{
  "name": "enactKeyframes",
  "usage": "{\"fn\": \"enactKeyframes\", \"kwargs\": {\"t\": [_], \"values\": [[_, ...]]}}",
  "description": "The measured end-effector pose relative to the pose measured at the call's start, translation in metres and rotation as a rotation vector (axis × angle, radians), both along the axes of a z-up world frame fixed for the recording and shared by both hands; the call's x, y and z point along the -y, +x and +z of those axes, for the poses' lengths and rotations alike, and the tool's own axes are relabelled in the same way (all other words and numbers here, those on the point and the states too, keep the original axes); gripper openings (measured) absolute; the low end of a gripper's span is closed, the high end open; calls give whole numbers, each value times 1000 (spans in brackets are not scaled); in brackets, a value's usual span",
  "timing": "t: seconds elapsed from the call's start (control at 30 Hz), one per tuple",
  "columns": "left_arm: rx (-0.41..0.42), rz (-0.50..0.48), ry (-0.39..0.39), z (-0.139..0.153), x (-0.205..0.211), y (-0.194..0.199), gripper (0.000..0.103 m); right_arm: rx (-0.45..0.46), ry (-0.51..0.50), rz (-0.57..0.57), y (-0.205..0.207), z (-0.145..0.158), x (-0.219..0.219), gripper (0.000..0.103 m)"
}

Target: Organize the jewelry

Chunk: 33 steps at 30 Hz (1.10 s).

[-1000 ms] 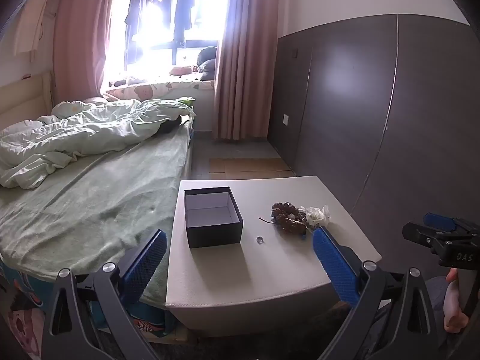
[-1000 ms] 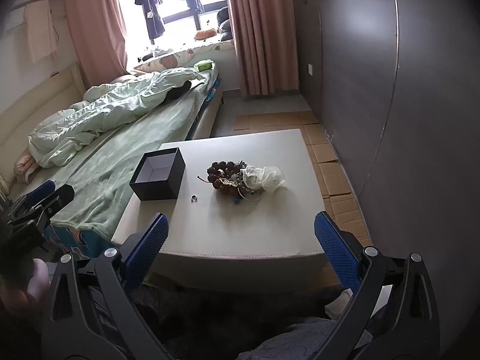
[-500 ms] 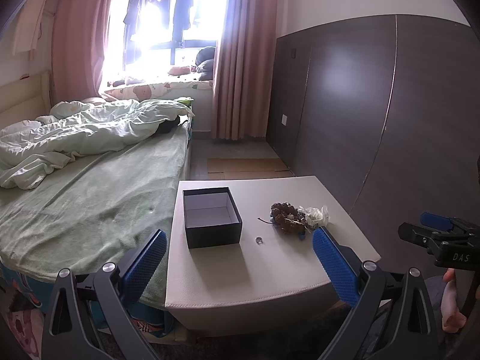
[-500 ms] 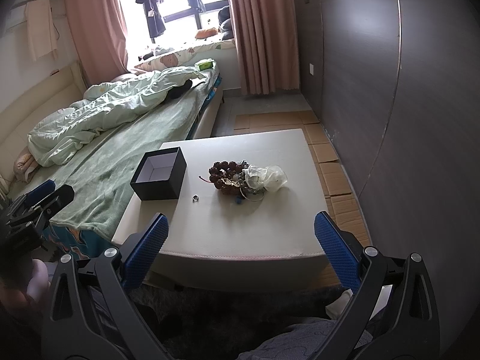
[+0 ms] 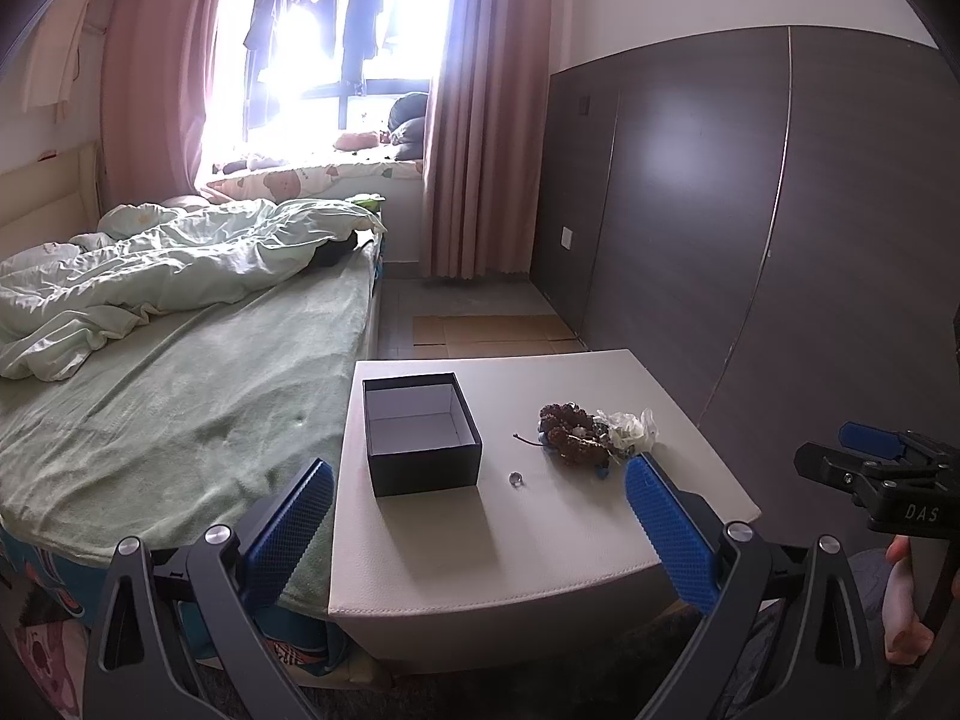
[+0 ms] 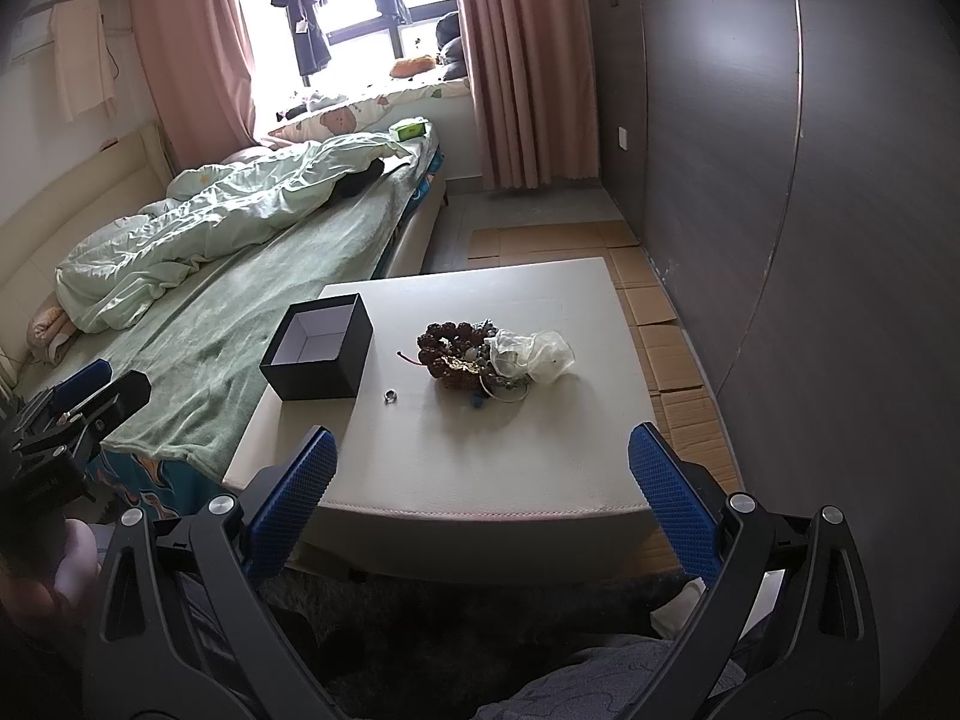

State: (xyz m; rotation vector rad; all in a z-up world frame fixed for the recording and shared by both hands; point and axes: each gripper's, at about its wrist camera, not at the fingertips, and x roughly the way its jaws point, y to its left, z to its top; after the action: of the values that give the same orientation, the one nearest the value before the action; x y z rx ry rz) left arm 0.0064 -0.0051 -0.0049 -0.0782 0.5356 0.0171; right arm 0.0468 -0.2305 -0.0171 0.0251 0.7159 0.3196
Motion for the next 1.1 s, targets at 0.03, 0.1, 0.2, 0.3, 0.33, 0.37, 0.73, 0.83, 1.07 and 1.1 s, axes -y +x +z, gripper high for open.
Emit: {"fn": "enactKeyframes", "kwargs": {"t": [0.03,0.1,0.2,0.3,0.33,0.37,0.73,0.83,1.07,1.1], "values": [[-1,-1,0,0,0,0,95,-1,0,1,1,0,0,97],[0,-1,1,0,0,0,95,-1,1,0,0,0,1,97],[0,-1,0,-1,1,0,95,-2,2,0,-1,2,1,97],[0,0,0,-2,2,0,95,-1,4,-1,0,-2,-1,97],[0,-1,0,0,0,0,95,-1,2,-1,0,-1,-1,97],[-1,-1,0,0,0,0,95,-1,2,-1,0,-2,-1,97],[-1,-1,-1,0,0,0,95,-1,1,0,0,-1,0,97],[-1,-1,-1,0,0,0,95,-1,1,-1,0,-1,1,97],[3,-8,1,-1,4,2,95,2,1,1,1,-3,-3,97],[5,-10,1,-1,4,2,95,3,1,2,0,-4,-4,97]]}}
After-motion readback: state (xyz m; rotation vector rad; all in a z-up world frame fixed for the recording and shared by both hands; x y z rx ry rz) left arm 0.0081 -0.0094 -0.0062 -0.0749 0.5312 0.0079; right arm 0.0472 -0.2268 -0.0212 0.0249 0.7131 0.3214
